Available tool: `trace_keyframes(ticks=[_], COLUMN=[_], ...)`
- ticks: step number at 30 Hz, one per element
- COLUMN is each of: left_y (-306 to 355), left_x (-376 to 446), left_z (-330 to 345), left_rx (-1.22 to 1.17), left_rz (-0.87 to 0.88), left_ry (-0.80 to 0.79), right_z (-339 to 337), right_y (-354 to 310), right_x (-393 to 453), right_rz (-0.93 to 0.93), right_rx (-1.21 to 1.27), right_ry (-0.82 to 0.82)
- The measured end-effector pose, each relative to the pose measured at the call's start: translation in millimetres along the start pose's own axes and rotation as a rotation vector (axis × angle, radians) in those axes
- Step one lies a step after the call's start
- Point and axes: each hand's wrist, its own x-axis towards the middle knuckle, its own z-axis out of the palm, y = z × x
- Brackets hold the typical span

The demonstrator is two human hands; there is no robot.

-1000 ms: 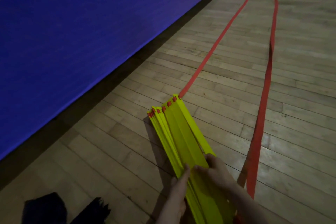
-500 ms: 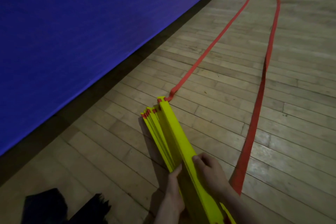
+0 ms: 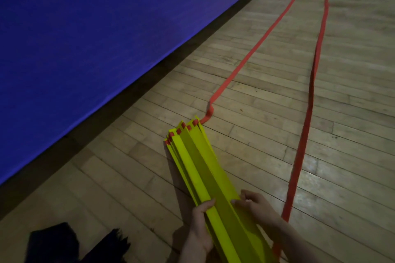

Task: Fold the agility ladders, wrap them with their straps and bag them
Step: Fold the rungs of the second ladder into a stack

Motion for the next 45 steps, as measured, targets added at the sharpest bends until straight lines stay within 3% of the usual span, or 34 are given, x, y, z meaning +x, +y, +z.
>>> trace_keyframes(ticks=[6, 13, 20, 26, 30, 35, 40, 45], left_y=[-1, 2, 0, -6, -8, -19, -10, 28], left_x=[-1, 3, 11, 17, 20, 18, 16, 33], left_z=[3, 10, 16, 23, 19, 18, 17, 23], left_rx=[-0.082, 0.061, 0.062, 0.081, 0.097, 0.143, 0.065, -0.100], left_rz=[-0.018, -0.079, -0.051, -0.006, -0.034, -0.013, -0.001, 0.215], left_ry=[-0.045, -0.098, -0.016, -0.014, -0.006, -0.021, -0.129, -0.052], right_z=[18, 23, 25, 36, 30, 15, 2, -7], right_y=[1, 3, 3, 2, 1, -2, 4, 18], right_x=[-3, 2, -5, -8, -10, -8, -13, -22], right_rz=[0.087, -0.064, -0.161, -0.370, -0.345, -0.192, -0.184, -0.205], right_rx=[0.135, 0.232, 0.145, -0.306, -0.372, -0.374, -0.223, -0.157], right_ry=[-0.091, 0.018, 0.054, 0.134, 0.095, -0.076, -0.125, -0.178])
